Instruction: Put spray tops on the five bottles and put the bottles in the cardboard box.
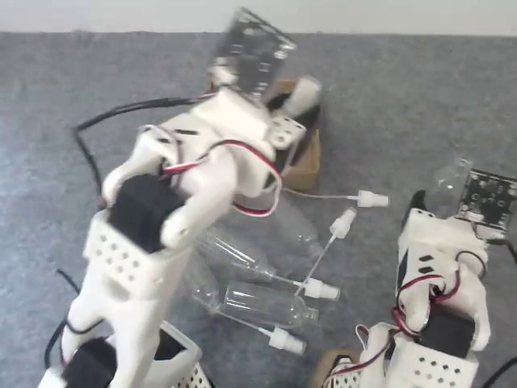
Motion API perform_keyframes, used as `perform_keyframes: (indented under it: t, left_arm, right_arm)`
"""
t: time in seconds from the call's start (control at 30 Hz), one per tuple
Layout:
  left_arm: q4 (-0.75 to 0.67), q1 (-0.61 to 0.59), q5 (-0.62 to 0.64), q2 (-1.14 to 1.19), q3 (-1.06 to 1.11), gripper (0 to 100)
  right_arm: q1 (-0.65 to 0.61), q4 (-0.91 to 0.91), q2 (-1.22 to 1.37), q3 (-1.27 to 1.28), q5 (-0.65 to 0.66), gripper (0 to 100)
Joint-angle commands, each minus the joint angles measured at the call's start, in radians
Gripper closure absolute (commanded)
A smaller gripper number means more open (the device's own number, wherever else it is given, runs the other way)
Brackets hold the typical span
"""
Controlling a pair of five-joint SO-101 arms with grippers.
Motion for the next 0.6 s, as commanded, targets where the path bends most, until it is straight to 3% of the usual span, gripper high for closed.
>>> perform_keyframes:
  t: [0.0, 0.3, 0.57]
  left_arm:
    - [-0.028, -0.060, 0.066, -0.101, -0.051, 99]
    - [-0.009, -0.213, 0.158, -0.252, -0.021, 99]
    - [-0.104, -0.285, 0.160, -0.465, 0.194, 99]
  right_arm:
    - [-0.124, -0.039, -0.018, -0.008, 0.002, 93.3]
    - [-0.349, -0.116, -0.016, -0.008, 0.002, 93.3]
    - [-0.550, -0.286, -0.010, 0.049, 0.002, 93.0]
